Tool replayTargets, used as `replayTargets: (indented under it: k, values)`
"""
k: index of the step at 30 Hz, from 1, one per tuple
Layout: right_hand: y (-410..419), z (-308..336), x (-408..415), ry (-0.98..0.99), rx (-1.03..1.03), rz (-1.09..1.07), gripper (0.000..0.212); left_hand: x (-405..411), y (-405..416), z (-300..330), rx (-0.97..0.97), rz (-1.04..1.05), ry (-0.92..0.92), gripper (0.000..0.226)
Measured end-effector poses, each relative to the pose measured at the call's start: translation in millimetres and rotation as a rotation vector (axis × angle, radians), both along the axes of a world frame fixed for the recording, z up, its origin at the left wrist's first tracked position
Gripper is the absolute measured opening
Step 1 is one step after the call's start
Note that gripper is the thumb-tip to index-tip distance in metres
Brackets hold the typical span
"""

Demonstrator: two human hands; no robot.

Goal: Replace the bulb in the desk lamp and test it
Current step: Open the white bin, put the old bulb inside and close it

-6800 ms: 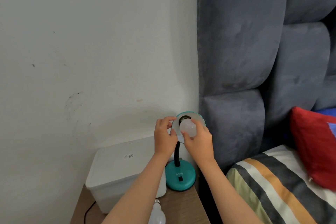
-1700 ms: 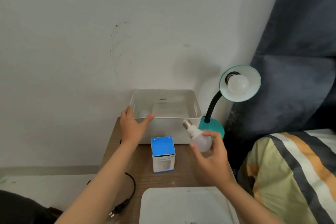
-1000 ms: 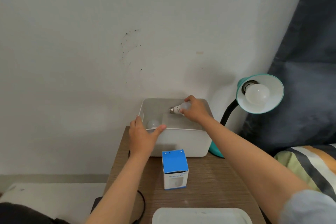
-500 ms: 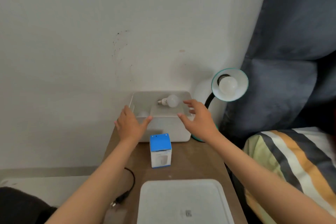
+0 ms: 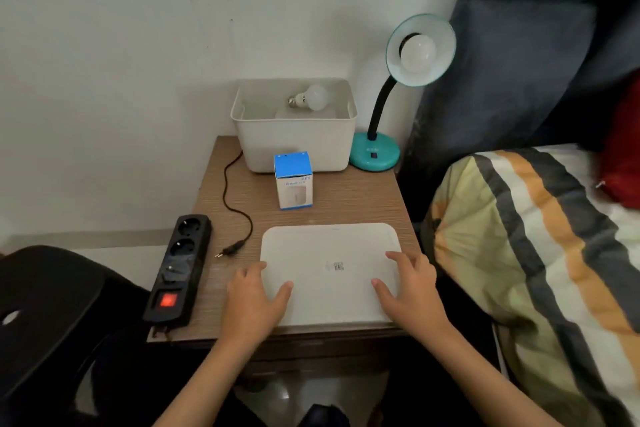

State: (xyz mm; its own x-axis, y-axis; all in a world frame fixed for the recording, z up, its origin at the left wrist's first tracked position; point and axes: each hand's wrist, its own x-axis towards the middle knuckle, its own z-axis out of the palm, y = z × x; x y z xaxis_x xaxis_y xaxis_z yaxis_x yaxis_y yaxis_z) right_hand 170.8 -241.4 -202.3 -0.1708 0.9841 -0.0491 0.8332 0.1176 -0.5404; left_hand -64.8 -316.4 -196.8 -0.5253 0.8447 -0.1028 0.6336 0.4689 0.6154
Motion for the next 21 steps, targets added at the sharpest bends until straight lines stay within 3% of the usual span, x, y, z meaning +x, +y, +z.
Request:
replayTargets:
  k: [4,10,21]
  values:
    - [-12,-10,2,-0.059,0.001,-0.026,0.062,10,-11,-8,0.001,-0.026,0.057,0.055]
    - [-12,0,-4,0.136,0.005,-0.078,0.062,16,-8,3,0.103,-0.014,-0.02,0.049]
    - [44,75,-32,0.186,0.272,0.007,0.061,-19,40,74,0.379,-0.024,0.059,0.052]
